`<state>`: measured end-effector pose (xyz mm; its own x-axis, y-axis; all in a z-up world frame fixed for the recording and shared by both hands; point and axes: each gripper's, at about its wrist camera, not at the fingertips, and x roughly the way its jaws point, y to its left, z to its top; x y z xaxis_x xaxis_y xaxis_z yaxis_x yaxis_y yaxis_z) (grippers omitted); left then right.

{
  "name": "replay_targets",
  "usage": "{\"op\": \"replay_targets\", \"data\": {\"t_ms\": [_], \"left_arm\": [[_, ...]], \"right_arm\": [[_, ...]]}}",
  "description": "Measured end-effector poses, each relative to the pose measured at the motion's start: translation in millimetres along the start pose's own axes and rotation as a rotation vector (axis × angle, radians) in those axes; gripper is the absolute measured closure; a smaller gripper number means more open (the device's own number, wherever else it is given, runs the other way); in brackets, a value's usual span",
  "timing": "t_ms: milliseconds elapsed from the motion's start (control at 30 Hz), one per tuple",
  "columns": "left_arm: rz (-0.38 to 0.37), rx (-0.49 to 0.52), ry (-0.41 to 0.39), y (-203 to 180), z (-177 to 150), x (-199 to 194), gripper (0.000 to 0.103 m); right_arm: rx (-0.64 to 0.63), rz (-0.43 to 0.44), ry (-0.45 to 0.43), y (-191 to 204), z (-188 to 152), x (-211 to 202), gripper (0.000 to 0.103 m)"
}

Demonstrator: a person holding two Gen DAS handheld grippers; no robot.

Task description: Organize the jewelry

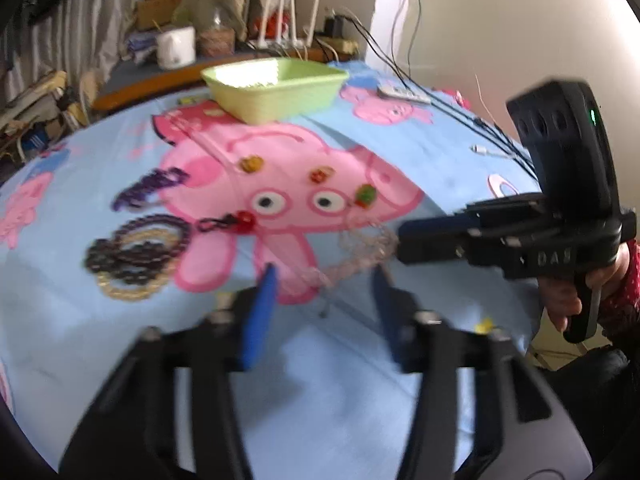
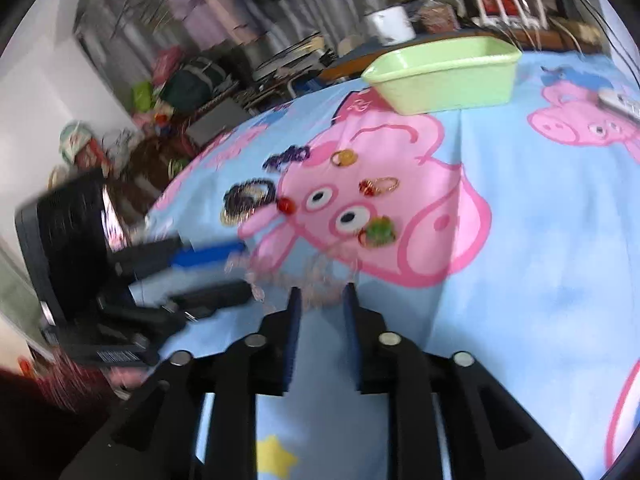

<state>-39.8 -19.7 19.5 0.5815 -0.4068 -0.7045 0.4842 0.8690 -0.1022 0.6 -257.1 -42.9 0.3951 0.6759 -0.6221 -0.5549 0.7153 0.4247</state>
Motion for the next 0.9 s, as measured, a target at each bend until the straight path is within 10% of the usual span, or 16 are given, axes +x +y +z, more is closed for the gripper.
{"op": "replay_targets", "data": {"t_ms": [500,600,633,900], "left_arm": [[0.050,0.063,0.089,-16.4,-0.8,17.3,0.049],[0.008,0.040,0.096,-11.8,0.9,21.7,0.088],[-0.015,0.020,0.095,-8.4,1.5,22.4,0.091],[-0.145,-0.142,0.043,18.0,14.6,12.9,0.093]], "right_arm": [[-0.316,-0.142,0.088,29.6,8.1,23.8,0.083],[-0.378,-0.149,0.087,37.0,9.9,32.6,0.088],[-0.399,-0.152,0.084,39.0,9.8,34.7,0.103],[-0.217,0.038,0.035,25.0,26.2,26.6,0.103]]}}
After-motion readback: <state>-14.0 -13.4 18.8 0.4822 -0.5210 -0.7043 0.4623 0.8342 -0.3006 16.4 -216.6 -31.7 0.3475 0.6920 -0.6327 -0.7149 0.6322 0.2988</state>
